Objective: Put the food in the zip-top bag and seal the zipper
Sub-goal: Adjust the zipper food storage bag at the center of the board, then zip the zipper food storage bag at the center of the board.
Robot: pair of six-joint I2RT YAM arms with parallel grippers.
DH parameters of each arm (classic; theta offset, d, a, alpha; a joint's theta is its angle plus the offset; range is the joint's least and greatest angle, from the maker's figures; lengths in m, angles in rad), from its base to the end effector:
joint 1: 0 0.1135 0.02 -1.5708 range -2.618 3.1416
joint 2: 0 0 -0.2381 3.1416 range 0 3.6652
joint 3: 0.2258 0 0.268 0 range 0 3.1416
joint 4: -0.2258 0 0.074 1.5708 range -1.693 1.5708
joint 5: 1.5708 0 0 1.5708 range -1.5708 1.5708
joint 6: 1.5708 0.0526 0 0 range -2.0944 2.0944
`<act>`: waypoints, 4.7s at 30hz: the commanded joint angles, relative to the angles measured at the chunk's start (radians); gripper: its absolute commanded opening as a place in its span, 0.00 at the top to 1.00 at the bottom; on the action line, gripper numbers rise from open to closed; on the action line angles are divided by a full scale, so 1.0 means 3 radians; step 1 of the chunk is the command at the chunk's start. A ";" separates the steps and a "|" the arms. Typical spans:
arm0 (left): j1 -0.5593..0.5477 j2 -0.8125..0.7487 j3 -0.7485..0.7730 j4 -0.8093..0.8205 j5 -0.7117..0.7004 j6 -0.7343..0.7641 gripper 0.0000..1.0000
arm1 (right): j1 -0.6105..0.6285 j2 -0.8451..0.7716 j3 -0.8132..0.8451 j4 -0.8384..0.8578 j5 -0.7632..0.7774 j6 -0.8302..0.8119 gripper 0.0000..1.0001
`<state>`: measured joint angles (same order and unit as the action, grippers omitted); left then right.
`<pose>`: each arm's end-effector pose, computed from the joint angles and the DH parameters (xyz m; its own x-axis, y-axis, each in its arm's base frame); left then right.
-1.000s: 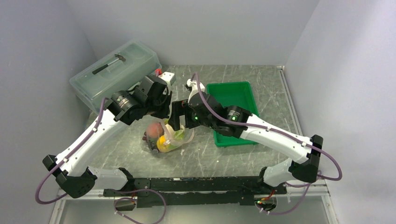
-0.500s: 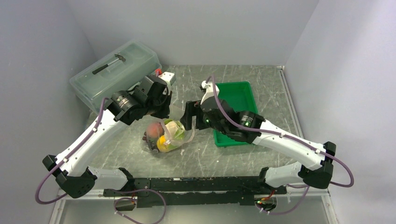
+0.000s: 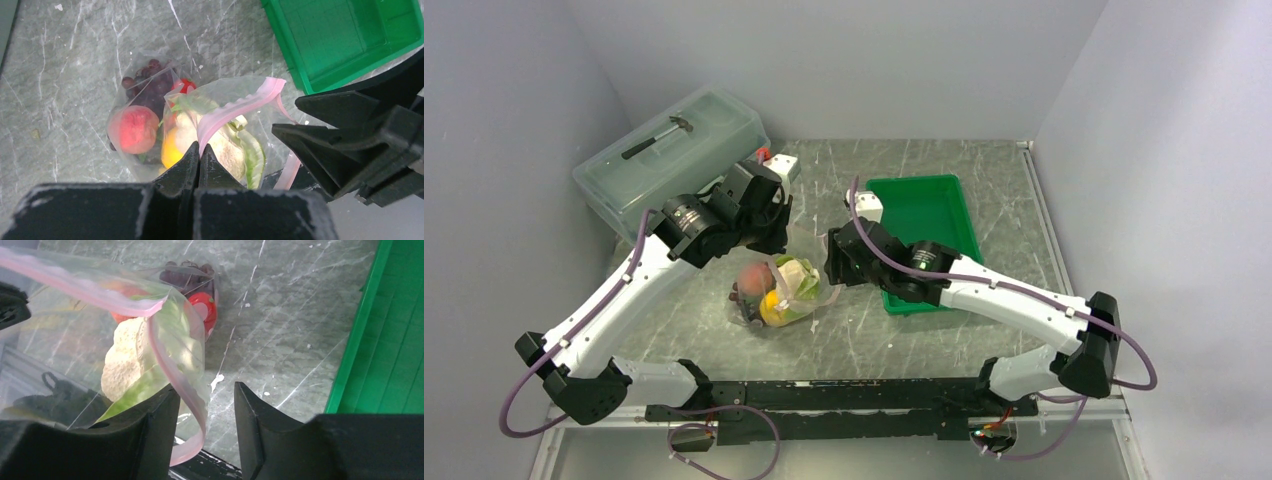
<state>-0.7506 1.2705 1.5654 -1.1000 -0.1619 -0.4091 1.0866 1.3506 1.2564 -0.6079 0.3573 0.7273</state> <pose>0.2027 -0.1775 0.3835 -0.7189 0.1337 -0.6821 0.3330 0.9277 -0.1691 0.1689 0.2816 0.3014 -0.6932 0.0201 -0.7205 -0.3266 0.8823 0.3389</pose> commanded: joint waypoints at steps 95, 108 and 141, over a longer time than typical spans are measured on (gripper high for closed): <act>-0.0013 -0.0890 -0.0634 0.0672 0.0036 -0.0978 1.00 | -0.0123 -0.0806 0.0479 0.0162 -0.1097 -0.1153 0.29; -0.0011 -0.0932 -0.0652 0.0671 0.0009 -0.0978 1.00 | 0.1192 -0.0969 0.0007 0.0357 0.0423 -0.1172 0.26; -0.0011 -0.0973 -0.0615 0.0620 0.0032 -0.0969 1.00 | 0.1769 -0.0030 -0.0253 0.1192 0.2348 -0.1198 0.37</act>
<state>-0.7506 1.0065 1.3636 -0.9489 -0.1474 -0.6785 1.6184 1.3663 1.1984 -0.3202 1.0214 0.3664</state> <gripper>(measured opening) 0.012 0.670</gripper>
